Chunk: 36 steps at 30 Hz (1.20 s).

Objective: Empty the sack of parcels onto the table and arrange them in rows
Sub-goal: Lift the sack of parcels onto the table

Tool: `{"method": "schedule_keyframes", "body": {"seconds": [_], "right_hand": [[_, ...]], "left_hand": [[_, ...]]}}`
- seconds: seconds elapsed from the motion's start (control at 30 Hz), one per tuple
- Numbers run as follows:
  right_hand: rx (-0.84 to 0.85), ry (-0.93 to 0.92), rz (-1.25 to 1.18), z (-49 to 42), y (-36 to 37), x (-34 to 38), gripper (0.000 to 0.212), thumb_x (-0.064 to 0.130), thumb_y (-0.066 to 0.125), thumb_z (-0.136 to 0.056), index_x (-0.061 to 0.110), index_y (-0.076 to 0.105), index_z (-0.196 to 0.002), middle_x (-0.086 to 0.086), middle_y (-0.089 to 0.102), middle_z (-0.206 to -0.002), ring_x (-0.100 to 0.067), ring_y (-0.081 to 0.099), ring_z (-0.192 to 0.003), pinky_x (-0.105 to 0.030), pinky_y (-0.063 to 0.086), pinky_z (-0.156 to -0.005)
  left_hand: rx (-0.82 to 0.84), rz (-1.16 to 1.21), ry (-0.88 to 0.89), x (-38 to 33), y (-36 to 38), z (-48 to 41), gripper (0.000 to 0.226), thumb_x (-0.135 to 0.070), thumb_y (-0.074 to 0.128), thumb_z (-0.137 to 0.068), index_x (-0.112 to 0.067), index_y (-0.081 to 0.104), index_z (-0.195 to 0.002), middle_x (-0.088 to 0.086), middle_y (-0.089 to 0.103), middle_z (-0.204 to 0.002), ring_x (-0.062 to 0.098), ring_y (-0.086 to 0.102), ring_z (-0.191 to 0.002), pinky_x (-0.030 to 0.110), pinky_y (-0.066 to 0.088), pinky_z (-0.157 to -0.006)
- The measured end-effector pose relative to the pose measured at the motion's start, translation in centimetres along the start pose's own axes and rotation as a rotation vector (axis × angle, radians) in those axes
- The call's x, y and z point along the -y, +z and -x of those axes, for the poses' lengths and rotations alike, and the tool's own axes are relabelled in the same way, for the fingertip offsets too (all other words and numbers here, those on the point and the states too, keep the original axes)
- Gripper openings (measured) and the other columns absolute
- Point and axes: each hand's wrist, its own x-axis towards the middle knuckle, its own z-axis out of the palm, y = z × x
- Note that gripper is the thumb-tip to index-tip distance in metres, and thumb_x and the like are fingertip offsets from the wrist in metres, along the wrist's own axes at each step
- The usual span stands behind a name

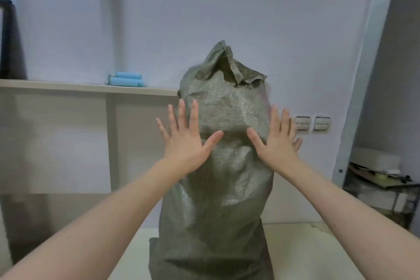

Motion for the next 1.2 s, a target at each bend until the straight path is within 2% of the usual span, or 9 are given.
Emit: {"method": "schedule_keyframes", "body": {"seconds": [0.4, 0.47, 0.57, 0.77, 0.87, 0.97, 1.07, 1.13, 1.2], "right_hand": [[0.119, 0.24, -0.274, -7.1, 4.6, -5.6, 0.105, 0.082, 0.034, -0.078, 0.027, -0.014, -0.154, -0.01, -0.003, -0.164, -0.036, 0.0, -0.15, -0.059, 0.009, -0.118], [0.143, 0.258, -0.355, -7.5, 5.1, -6.2, 0.114, 0.087, 0.035, -0.07, 0.025, -0.012, -0.154, -0.011, 0.006, -0.164, -0.036, 0.009, -0.149, -0.055, 0.013, -0.119], [0.176, 0.26, -0.33, -7.0, 5.3, -6.6, 0.108, 0.08, 0.04, -0.08, 0.023, -0.012, -0.155, -0.01, 0.009, -0.163, -0.039, 0.008, -0.148, -0.053, 0.014, -0.118], [0.19, 0.271, -0.342, -5.2, 4.3, -6.3, 0.101, 0.072, 0.043, -0.085, 0.021, -0.009, -0.155, -0.007, 0.008, -0.164, -0.034, 0.001, -0.149, -0.053, 0.012, -0.118], [0.18, 0.247, -0.336, -3.8, 4.0, -5.2, 0.099, 0.069, 0.045, -0.087, 0.021, -0.008, -0.155, -0.007, 0.006, -0.164, -0.034, -0.001, -0.149, -0.053, 0.011, -0.119], [0.143, 0.233, -0.331, -2.3, 3.4, -3.4, 0.096, 0.067, 0.047, -0.088, 0.02, -0.003, -0.156, -0.008, 0.007, -0.163, -0.035, 0.001, -0.148, -0.052, 0.01, -0.119], [0.114, 0.223, -0.326, -0.4, 2.4, -1.2, 0.093, 0.065, 0.049, -0.088, 0.02, 0.004, -0.156, -0.009, 0.013, -0.161, -0.036, 0.006, -0.147, -0.051, 0.013, -0.119], [0.11, 0.219, -0.344, 0.7, 1.6, 0.5, 0.089, 0.064, 0.05, -0.088, 0.022, 0.009, -0.156, -0.011, 0.017, -0.159, -0.036, 0.01, -0.145, -0.052, 0.018, -0.117], [0.114, 0.188, -0.332, 1.9, 0.9, 2.6, 0.085, 0.062, 0.05, -0.089, 0.022, 0.014, -0.155, -0.012, 0.021, -0.156, -0.036, 0.014, -0.143, -0.051, 0.022, -0.115]], "left_hand": [[-0.148, -0.104, -0.085, -5.2, 0.1, -11.6, 0.116, -0.092, 0.022, -0.073, -0.02, -0.026, -0.15, 0.016, -0.02, -0.16, 0.037, -0.022, -0.146, 0.064, -0.016, -0.112], [-0.115, -0.07, -0.106, -5.7, 0.1, -12.5, 0.115, -0.087, 0.031, -0.077, -0.017, -0.022, -0.152, 0.018, 0.006, -0.162, 0.035, 0.0, -0.15, 0.065, -0.011, -0.113], [-0.118, -0.06, -0.09, -6.3, 0.9, -12.3, 0.111, -0.083, 0.032, -0.081, -0.011, -0.012, -0.154, 0.009, 0.061, -0.129, 0.03, 0.045, -0.134, 0.061, -0.005, -0.117], [-0.223, -0.161, -0.037, -5.6, 0.3, -9.4, 0.097, -0.088, 0.015, -0.078, -0.029, 0.013, -0.155, 0.011, 0.048, -0.143, 0.029, 0.038, -0.137, 0.054, 0.009, -0.116], [-0.213, -0.175, -0.033, -4.9, -1.3, -7.5, 0.078, -0.088, 0.014, -0.079, -0.046, 0.051, -0.133, 0.009, 0.053, -0.13, 0.03, 0.041, -0.129, 0.052, 0.016, -0.113], [-0.242, -0.141, -0.055, -4.1, -3.3, -5.0, 0.072, -0.085, 0.02, -0.081, -0.039, 0.069, -0.108, 0.005, 0.056, -0.114, 0.027, 0.046, -0.117, 0.047, 0.022, -0.107], [-0.327, -0.055, -0.062, -3.0, -5.4, -2.2, 0.061, -0.077, 0.029, -0.087, -0.03, 0.069, -0.084, 0.001, 0.055, -0.095, 0.023, 0.049, -0.101, 0.042, 0.028, -0.098], [-0.352, 0.014, -0.074, -2.0, -6.9, -0.6, 0.055, -0.068, 0.033, -0.093, -0.026, 0.052, -0.062, -0.001, 0.051, -0.08, 0.022, 0.052, -0.087, 0.04, 0.035, -0.09], [-0.346, 0.069, -0.098, -0.7, -8.4, 1.0, 0.052, -0.057, 0.038, -0.097, -0.023, 0.04, -0.058, 0.002, 0.05, -0.077, 0.025, 0.053, -0.083, 0.038, 0.041, -0.08]]}}
